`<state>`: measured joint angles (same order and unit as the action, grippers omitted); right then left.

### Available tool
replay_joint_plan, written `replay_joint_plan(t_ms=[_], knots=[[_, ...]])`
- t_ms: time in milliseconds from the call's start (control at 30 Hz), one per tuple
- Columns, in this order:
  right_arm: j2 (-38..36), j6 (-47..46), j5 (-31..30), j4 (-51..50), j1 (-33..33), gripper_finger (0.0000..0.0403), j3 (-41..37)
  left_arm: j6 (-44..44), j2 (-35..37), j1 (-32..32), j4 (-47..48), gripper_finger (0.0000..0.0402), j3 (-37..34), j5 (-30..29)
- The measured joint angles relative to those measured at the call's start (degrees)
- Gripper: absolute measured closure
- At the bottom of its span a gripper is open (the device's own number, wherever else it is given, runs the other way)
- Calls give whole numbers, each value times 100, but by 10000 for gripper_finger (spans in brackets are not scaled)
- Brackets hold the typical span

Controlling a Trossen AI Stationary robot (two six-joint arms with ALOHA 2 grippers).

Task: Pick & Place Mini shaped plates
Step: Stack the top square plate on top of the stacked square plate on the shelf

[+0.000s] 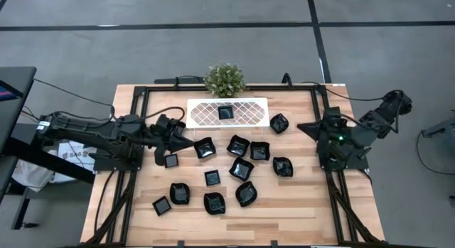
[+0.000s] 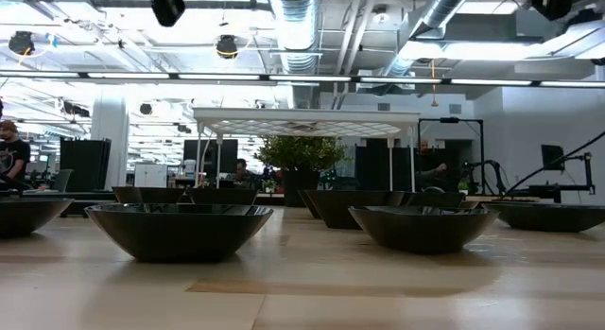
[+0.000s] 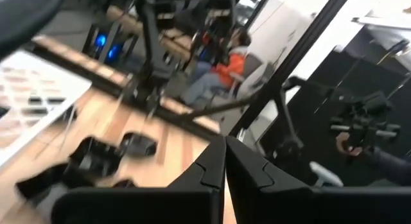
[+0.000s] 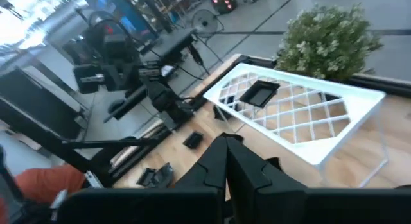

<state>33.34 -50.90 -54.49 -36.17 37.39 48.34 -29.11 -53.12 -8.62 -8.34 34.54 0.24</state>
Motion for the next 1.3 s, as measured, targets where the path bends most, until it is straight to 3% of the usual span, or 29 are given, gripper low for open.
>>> replay_joint_plan(t_ms=[200, 367, 600, 767, 1100, 1300], knots=[[-527, -45, -311, 993, 0, 403, -974, -333, 440, 32, 1501, 389, 0, 4], [-730, 154, -813, 784, 0, 403, -1271, -434, 823, 37, 2426, 389, 0, 1], [-831, 286, -871, 700, -2, 403, -1279, -423, 1206, 35, 2334, 389, 0, 1], [-893, 208, -1514, 704, -4, 403, -1279, -421, 1383, 35, 2329, 389, 0, 1], [-2162, 476, -1480, 664, -11, 403, -1345, 160, 1483, 35, 2327, 389, 0, -119], [-2639, 479, -1432, 1280, -135, 403, -2053, 230, 1471, 37, 2330, 389, 0, -353]])
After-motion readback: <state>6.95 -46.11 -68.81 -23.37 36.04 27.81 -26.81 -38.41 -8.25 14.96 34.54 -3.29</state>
